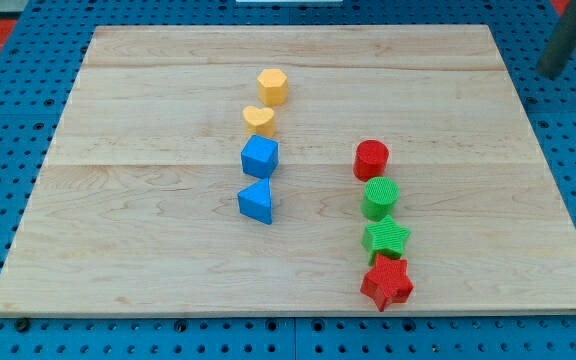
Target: Slide the red star left and up a bit
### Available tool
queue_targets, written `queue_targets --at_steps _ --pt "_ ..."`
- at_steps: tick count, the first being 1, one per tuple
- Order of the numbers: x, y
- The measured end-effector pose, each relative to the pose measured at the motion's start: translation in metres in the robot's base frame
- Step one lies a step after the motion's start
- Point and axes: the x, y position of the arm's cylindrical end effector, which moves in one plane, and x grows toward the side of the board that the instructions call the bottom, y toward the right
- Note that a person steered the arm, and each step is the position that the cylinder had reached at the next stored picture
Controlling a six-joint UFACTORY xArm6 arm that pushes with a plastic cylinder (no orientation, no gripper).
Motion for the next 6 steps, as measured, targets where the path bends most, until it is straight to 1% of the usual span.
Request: queue_targets --at_steps 2,3,4,5,6 --pt "0.159 -0.023" --pt "0.235 -0.052" --pt "0.286 -0.087" --pt "0.288 -0.103" --pt "0.288 -0.153"
